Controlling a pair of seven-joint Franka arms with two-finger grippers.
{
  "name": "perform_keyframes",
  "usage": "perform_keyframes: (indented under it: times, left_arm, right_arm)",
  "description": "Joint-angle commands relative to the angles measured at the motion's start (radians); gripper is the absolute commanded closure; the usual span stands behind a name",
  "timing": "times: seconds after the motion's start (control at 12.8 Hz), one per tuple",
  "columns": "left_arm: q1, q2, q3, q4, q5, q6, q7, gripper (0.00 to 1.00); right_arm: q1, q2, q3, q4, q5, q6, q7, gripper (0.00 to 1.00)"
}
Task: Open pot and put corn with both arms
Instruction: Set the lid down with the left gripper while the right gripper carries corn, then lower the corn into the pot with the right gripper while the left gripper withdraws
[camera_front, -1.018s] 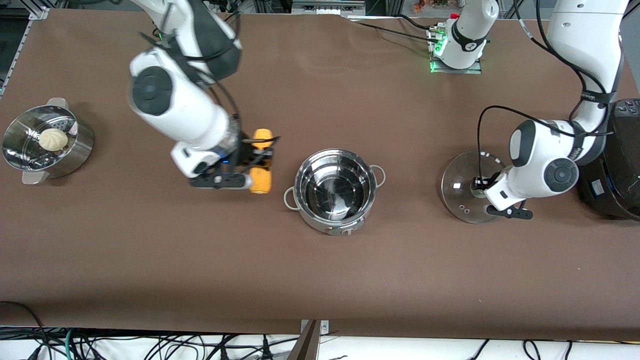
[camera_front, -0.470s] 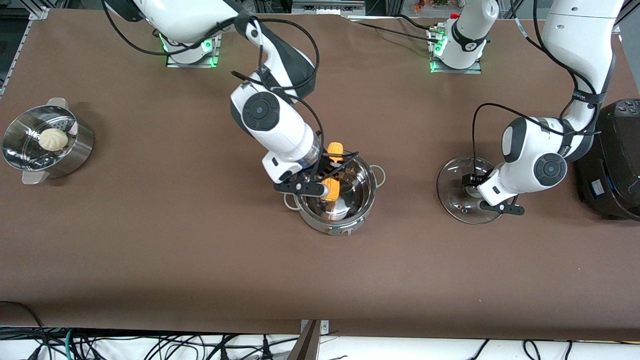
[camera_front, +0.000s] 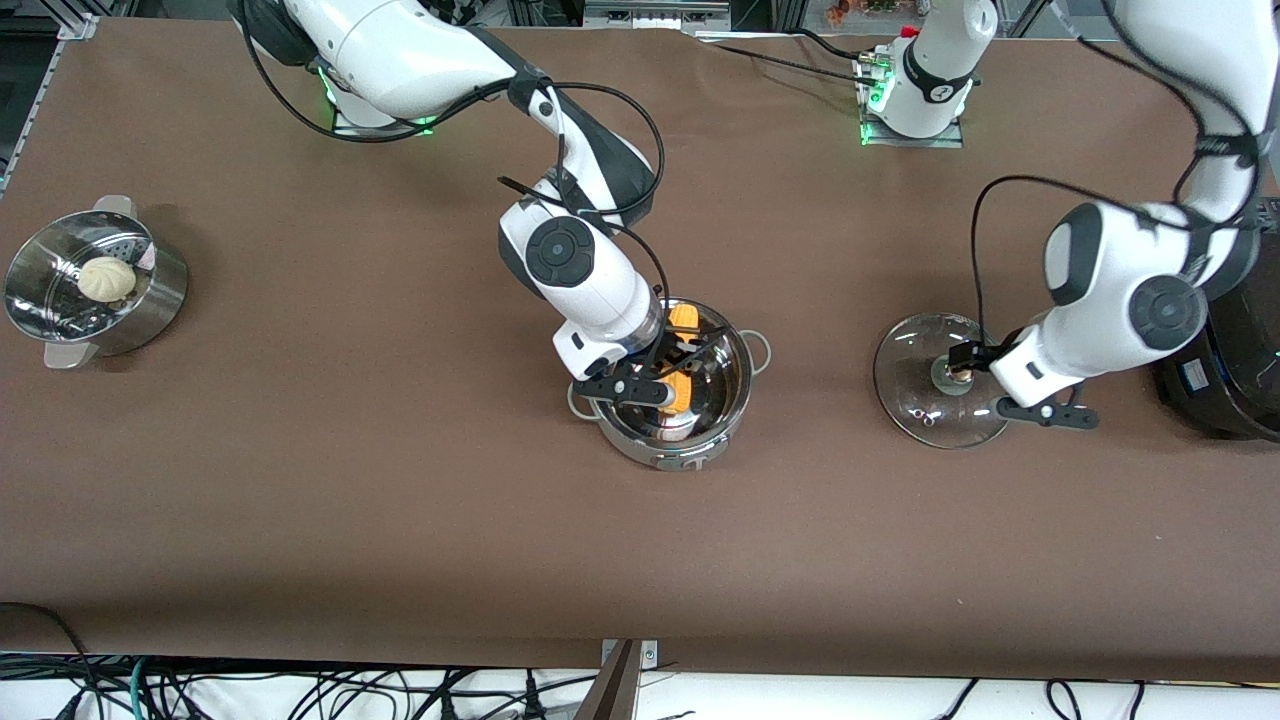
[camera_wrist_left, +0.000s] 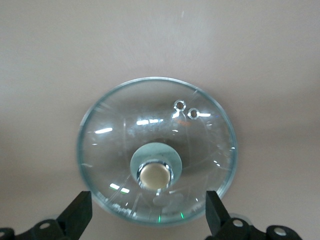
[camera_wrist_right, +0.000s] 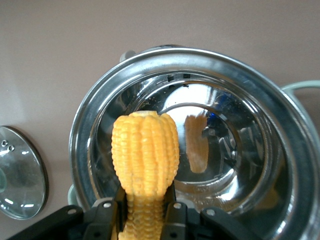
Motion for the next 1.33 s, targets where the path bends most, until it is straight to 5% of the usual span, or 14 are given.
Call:
perform_keyframes:
  times: [0.0, 0.31, 0.39, 0.47, 0.55, 0.94, 1.25]
  left_arm:
    - [0.000, -0.123, -0.017, 0.088, 0.003, -0.137, 0.003, 0.00]
    - [0.015, -0.138, -0.008, 0.365, 0.003, -0.407, -0.006, 0.00]
    - [0.027, -0.140, -0.008, 0.383, 0.003, -0.415, -0.015, 0.00]
    - [0.031, -0.157, 0.001, 0.374, 0.000, -0.416, -0.020, 0.00]
    - [0.018, -0.186, 0.006, 0.363, -0.002, -0.416, -0.020, 0.00]
    - [-0.032, -0.334, 0.008, 0.191, -0.037, -0.409, -0.170, 0.00]
    - [-0.034, -0.335, 0.005, 0.196, -0.036, -0.414, -0.163, 0.00]
  right_arm:
    - [0.017, 0.048, -0.011, 0.048, -0.043, 0.007, 0.009, 0.75]
    - [0.011, 0.057, -0.012, 0.046, -0.077, 0.023, -0.021, 0.75]
    - [0.011, 0.063, -0.012, 0.046, -0.077, 0.025, -0.028, 0.61]
    - [0.011, 0.065, -0.012, 0.043, -0.077, 0.037, -0.022, 0.19]
    - [0.017, 0.065, -0.012, 0.039, -0.086, 0.046, -0.022, 0.00]
    - [0.006, -0.004, -0.011, 0.040, -0.111, 0.013, -0.031, 0.00]
    - [-0.096, -0.167, -0.012, 0.039, -0.109, -0.226, -0.156, 0.00]
